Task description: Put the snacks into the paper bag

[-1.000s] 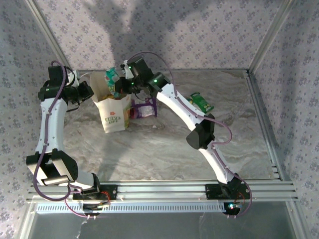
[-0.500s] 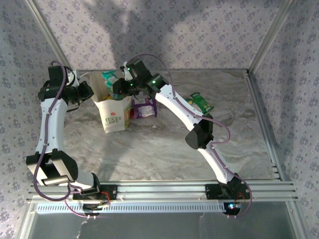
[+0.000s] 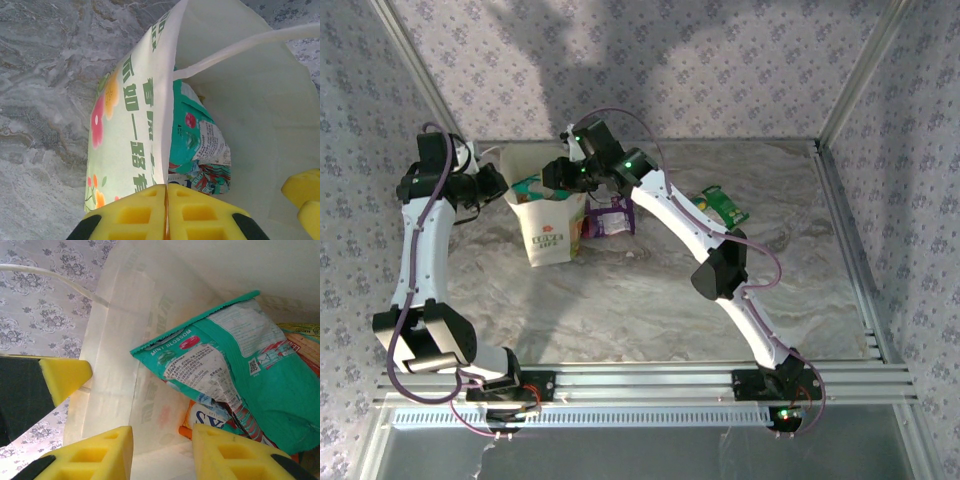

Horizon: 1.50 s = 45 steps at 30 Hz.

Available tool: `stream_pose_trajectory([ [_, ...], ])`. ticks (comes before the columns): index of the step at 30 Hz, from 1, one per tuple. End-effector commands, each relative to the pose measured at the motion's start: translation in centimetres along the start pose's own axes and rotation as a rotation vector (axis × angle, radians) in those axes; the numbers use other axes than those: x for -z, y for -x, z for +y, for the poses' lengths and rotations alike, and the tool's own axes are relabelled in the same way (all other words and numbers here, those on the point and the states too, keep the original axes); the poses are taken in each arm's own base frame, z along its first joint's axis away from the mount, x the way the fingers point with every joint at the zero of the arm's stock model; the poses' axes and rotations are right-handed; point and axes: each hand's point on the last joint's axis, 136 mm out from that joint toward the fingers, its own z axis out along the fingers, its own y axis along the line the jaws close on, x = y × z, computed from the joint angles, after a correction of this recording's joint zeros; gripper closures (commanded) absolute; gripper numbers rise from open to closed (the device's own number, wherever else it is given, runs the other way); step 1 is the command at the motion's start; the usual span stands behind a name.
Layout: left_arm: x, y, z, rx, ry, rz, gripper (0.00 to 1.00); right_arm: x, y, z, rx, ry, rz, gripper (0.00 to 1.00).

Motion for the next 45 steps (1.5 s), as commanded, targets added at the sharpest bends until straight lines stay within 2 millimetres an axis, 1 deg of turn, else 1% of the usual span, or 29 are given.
stream_pose_trajectory([
  [1, 0.5, -0.6, -0.1, -0.005, 0.002, 0.002, 0.9, 1.4, 0.4, 1.8, 0.029, 0.032, -0.006, 0.63],
  [6, 0.6, -0.6, 0.0, -0.005, 0.005, 0.001, 0.89, 2.8, 0.5, 2.6, 0.056, 0.02, -0.017, 0.64],
  [7, 0.6, -0.7, 0.0, -0.004, 0.006, 0.004, 0.9, 3.1, 0.5, 2.8, 0.094, 0.015, -0.021, 0.65],
  [9, 0.6, -0.7, 0.0, -0.005, 0.008, 0.003, 0.89, 3.9, 0.6, 3.2, 0.113, 0.003, -0.031, 0.66],
  [14, 0.8, -0.7, 0.1, -0.009, 0.014, -0.001, 0.89, 5.7, 0.3, 5.0, 0.184, 0.007, -0.047, 0.66],
  [19, 1.0, -0.7, 0.0, -0.011, 0.013, -0.005, 0.89, 7.1, -0.1, 6.2, 0.246, -0.004, -0.055, 0.66],
  [23, 1.2, -0.8, 0.1, -0.015, 0.019, -0.007, 0.89, 8.3, -0.6, 6.8, 0.275, -0.011, -0.051, 0.67],
  [27, 1.4, -0.8, 0.2, -0.021, 0.028, -0.011, 0.89, 10.0, -0.8, 7.0, 0.316, -0.038, -0.064, 0.64],
  [30, 1.4, -0.8, 0.3, -0.024, 0.032, -0.011, 0.89, 11.5, -0.9, 6.7, 0.344, -0.073, -0.088, 0.62],
  [34, 1.4, -0.8, 0.3, -0.025, 0.035, -0.01, 0.89, 13.4, -1.1, 5.8, 0.373, -0.132, -0.123, 0.6],
  [39, 1.4, -0.8, 0.3, -0.024, 0.034, -0.011, 0.89, 15.9, -1.1, 3.7, 0.383, -0.23, -0.165, 0.6],
  [45, 1.7, -0.9, 0.5, -0.031, 0.048, -0.011, 0.89, 18.8, -1.7, 0.7, 0.368, -0.33, -0.195, 0.59],
])
